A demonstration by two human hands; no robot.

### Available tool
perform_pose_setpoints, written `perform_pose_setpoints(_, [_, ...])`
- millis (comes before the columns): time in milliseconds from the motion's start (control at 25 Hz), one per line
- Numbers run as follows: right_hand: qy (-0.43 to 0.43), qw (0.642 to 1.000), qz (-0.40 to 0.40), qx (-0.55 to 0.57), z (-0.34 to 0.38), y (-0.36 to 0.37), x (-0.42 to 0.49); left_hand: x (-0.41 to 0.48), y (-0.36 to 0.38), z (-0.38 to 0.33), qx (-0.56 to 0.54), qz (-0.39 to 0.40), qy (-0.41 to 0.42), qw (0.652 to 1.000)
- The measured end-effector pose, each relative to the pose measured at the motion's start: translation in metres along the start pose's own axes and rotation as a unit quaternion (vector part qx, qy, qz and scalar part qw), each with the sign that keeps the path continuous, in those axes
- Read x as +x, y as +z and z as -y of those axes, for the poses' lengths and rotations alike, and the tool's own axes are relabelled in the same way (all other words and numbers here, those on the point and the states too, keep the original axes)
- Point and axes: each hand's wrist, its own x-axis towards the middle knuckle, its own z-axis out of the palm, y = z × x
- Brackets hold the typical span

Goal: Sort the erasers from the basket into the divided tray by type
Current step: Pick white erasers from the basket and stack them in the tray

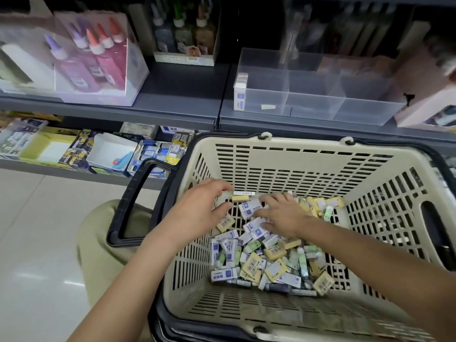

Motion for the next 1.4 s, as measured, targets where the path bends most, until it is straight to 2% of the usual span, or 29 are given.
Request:
perform_pose_setpoints(40, [-0.011,1.0,-0.011,0.023,0.007,0.001,-0.002,0.0,0.001,-0.001,0.006,0.0,-0.001,1.0])
perform_pose_setpoints(120, [-0.115,0.991,-0.043,0.053,0.04,0.007,-0.004,0.0,0.001,-0.001,0.019,0.0,0.003,1.0])
perform_pose_setpoints(200, [-0.229,0.972,-0.024,0.04,0.078,0.016,-0.001,-0.002,0.002,-0.001,0.03,0.007,0.005,1.0])
perform_pose_setpoints(240, [-0.246,0.969,-0.018,0.026,0.087,0.02,0.001,-0.002,0.003,-0.001,0.033,0.01,0.006,0.999])
perform_pose_setpoints(480, [-0.193,0.981,0.015,-0.013,0.041,0.025,-0.025,-0.004,0.001,0.001,0.015,0.01,0.013,1.0])
perform_pose_setpoints(600, [-0.115,0.992,0.056,-0.004,0.012,0.023,-0.042,-0.004,0.002,0.0,0.019,0.015,0.018,1.0])
perform_pose_setpoints(680, [-0.087,0.995,0.039,0.013,0.011,0.017,-0.047,-0.004,0.003,-0.002,0.028,0.019,0.019,0.999])
perform_pose_setpoints(720, [-0.114,0.993,0.005,0.006,0.019,0.014,-0.045,-0.003,0.004,-0.002,0.036,0.021,0.019,0.999])
perform_pose_setpoints(800, [-0.229,0.973,-0.035,-0.011,0.054,0.013,-0.032,-0.003,0.006,-0.002,0.052,0.024,0.017,0.998])
perform_pose_setpoints(880, [-0.321,0.946,-0.019,-0.042,0.092,0.017,-0.013,-0.004,0.007,-0.002,0.066,0.031,0.015,0.997])
perform_pose_setpoints(920, [-0.33,0.942,-0.002,-0.058,0.101,0.017,-0.005,-0.004,0.008,-0.002,0.073,0.036,0.015,0.997])
perform_pose_setpoints(1040, [-0.295,0.952,0.012,-0.08,0.077,0.009,-0.007,-0.005,0.004,-0.004,0.088,0.046,0.01,0.995])
perform_pose_setpoints(1160, [-0.212,0.972,0.032,-0.092,0.041,0.012,-0.031,-0.003,0.004,-0.007,0.086,0.049,-0.004,0.995])
perform_pose_setpoints(1240, [-0.166,0.983,0.054,-0.052,0.027,0.017,-0.043,0.014,0.017,-0.012,0.118,0.111,-0.033,0.986])
perform_pose_setpoints(1320, [-0.103,0.994,0.031,-0.017,0.01,0.015,-0.05,0.047,0.041,-0.014,0.176,0.219,-0.079,0.956])
perform_pose_setpoints(1400, [-0.06,0.998,0.024,-0.013,-0.011,0.007,-0.061,0.067,0.073,-0.009,0.181,0.265,-0.145,0.936])
